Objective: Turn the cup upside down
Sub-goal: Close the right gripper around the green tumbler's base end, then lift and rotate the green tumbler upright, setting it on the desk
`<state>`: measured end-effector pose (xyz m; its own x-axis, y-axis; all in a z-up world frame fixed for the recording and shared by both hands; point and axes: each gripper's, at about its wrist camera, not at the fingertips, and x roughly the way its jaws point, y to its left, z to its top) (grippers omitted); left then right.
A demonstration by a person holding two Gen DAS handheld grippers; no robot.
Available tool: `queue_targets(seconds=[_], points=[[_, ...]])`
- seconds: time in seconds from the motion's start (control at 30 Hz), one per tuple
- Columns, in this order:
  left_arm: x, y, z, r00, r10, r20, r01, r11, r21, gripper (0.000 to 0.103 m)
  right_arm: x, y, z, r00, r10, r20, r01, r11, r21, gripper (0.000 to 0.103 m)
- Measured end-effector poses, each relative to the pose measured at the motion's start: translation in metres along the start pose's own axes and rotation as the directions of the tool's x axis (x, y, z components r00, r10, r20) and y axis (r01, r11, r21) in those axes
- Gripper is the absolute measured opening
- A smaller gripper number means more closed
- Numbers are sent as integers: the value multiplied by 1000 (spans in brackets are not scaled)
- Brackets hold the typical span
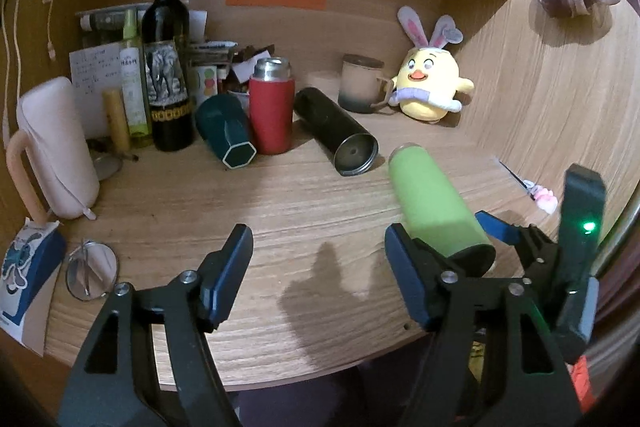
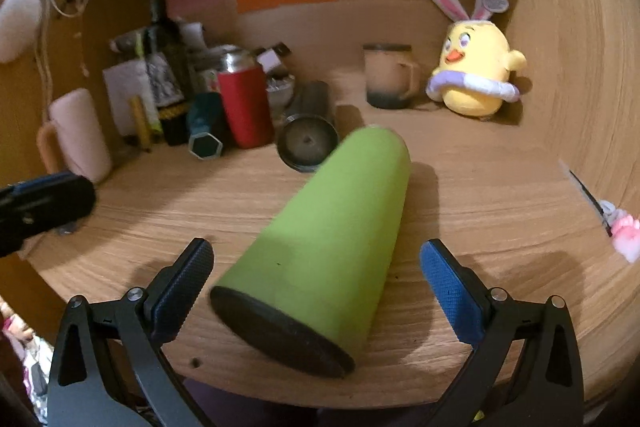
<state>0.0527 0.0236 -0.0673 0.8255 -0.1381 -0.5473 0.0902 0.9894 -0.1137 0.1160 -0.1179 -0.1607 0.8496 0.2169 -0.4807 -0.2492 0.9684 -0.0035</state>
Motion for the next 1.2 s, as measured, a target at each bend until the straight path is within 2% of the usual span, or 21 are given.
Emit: queue_targets(seconds=[0.13, 0.27, 0.43, 0.6, 0.77, 0.9, 1.03, 1.2], points=[[1, 1, 0, 1000, -3, 2, 3, 1000, -1, 68, 4, -9, -7, 1000, 11, 1, -11, 999, 32, 101], [2, -3, 2, 1000, -14, 7, 14, 1000, -1, 68, 6, -10, -13, 999, 50, -9, -50, 998, 31, 84], [-2, -10, 2, 1000, -11, 22, 11, 1000, 22, 68, -1, -8, -22, 1000, 15, 15, -15, 1000, -1, 75], [-6, -18, 5, 999, -13, 39, 11, 999, 44, 68, -15, -18, -27, 999, 16, 28, -16, 1000, 9, 65], [-13, -28, 9, 998, -34, 62, 30, 997, 70, 68, -36, -22, -27, 996, 40, 80, -41, 999, 18, 63], [-22, -39, 15, 994, -67, 81, 59, 993, 102, 68, -53, -13, -21, 990, 42, 133, -39, 999, -30, 63], [-33, -47, 23, 986, -135, 95, 122, 985, 124, 68, -67, -5, -12, 981, 78, 175, -68, 996, -65, 63], [-44, -52, 38, 968, -230, 100, 216, 967, 136, 69, -81, 6, 3, 969, 104, 224, -82, 991, -106, 63]])
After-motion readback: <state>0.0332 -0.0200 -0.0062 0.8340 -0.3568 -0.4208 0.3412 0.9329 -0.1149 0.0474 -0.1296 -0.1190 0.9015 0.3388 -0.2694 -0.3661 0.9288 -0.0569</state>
